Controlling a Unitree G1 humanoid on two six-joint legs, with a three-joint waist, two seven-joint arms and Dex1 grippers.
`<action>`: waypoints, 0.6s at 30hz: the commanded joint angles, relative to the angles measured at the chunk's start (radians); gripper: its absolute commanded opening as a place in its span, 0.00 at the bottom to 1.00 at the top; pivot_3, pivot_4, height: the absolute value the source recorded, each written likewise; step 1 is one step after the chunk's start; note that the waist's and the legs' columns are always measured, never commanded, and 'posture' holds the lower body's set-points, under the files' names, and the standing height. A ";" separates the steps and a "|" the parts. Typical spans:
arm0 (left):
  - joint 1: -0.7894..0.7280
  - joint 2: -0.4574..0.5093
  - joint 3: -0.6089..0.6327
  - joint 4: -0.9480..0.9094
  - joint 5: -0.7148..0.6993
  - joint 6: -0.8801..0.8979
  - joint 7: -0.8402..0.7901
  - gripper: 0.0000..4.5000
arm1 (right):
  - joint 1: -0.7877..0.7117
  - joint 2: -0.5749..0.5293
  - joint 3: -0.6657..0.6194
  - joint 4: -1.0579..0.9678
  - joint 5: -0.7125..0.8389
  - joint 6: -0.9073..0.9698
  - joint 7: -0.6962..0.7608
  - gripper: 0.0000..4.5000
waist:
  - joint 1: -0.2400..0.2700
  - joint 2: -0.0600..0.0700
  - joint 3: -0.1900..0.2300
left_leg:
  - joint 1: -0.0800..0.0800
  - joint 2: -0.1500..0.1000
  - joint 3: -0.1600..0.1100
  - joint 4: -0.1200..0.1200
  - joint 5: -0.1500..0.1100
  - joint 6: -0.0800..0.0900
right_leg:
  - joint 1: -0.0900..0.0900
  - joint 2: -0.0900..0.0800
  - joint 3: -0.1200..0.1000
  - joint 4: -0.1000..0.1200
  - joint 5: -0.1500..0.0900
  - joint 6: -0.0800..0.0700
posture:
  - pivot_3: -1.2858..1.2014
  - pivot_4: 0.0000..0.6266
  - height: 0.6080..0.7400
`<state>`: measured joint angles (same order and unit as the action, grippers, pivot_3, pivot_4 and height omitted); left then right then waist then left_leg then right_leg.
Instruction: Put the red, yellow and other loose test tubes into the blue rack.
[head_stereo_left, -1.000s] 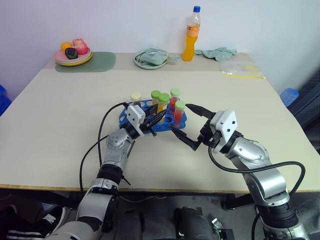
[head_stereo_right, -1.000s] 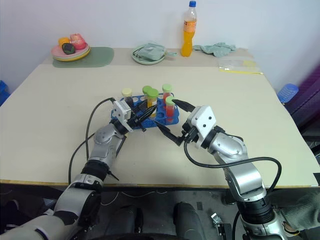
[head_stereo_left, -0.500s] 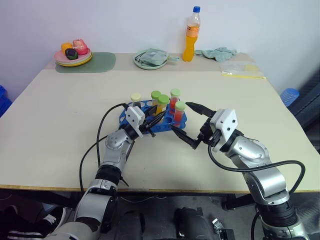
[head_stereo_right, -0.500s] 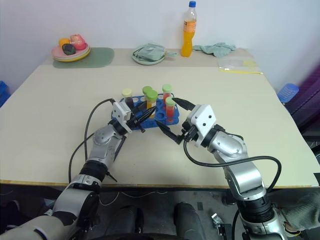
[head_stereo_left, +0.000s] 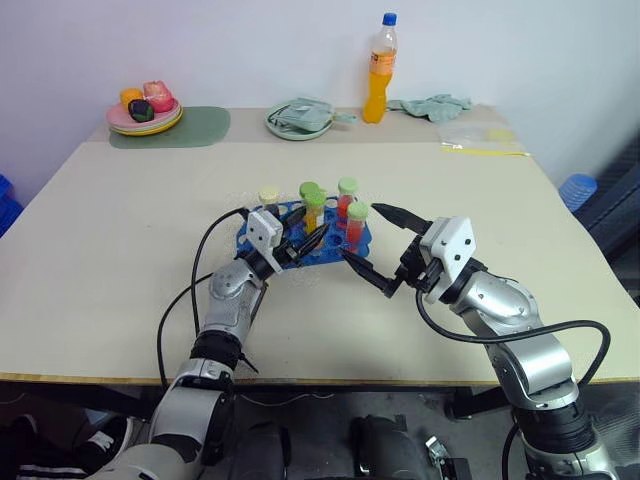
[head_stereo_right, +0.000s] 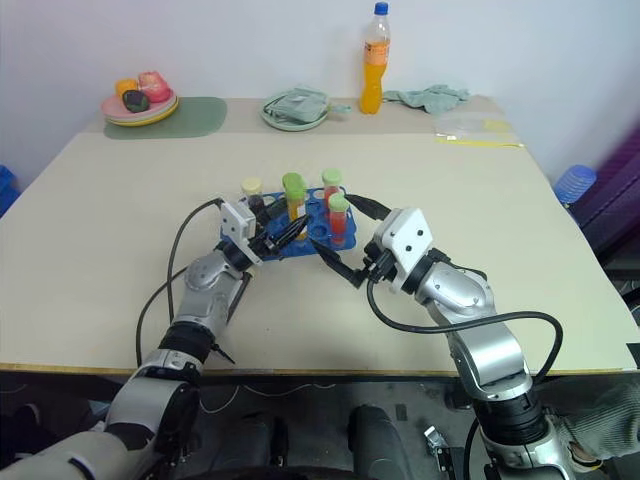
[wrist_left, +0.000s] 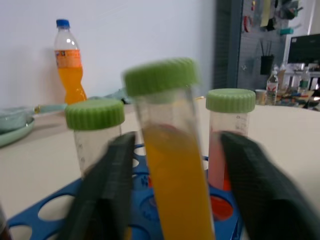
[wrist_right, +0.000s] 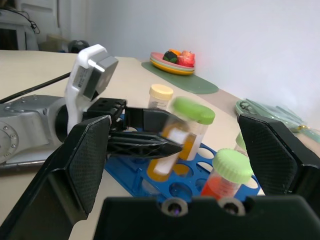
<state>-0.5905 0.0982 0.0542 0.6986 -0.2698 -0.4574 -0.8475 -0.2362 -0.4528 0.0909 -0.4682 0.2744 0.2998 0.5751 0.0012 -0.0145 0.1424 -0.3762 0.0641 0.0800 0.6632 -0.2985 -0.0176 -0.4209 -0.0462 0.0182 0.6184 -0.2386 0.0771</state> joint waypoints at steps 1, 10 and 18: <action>0.045 0.004 0.005 -0.050 -0.023 0.014 -0.012 0.98 | -0.018 -0.001 -0.019 -0.020 -0.004 -0.015 -0.003 1.00 | -0.001 0.000 0.000 | 0.000 0.000 0.000 0.000 0.000 0.000 | 0.000 0.000 0.000 0.000 0.000 0.000 | 0.52 0.24 1.00; 0.210 0.154 0.009 -0.534 -0.077 0.313 0.025 0.98 | -0.013 0.000 -0.020 -0.014 -0.007 -0.024 0.004 1.00 | -0.019 -0.005 0.003 | -0.004 0.001 0.000 0.000 -0.001 0.001 | -0.004 0.001 0.000 -0.001 0.000 0.000 | 0.52 0.24 1.00; 0.300 0.415 0.084 -0.933 -0.193 0.705 0.082 0.98 | -0.020 0.003 -0.018 0.013 -0.009 -0.046 0.022 1.00 | -0.015 -0.007 0.005 | -0.005 0.002 0.000 0.000 -0.001 0.001 | -0.004 0.000 0.000 -0.001 0.000 0.000 | 0.52 0.24 1.00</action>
<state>-0.2949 0.4843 0.1118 -0.1582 -0.4313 0.1674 -0.7824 -0.2422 -0.4509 0.0914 -0.4432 0.2586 0.2778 0.5914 -0.0138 -0.0212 0.1473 -0.3808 0.0658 0.0803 0.6632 -0.2992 -0.0166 -0.4252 -0.0462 0.0180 0.6172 -0.2385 0.0771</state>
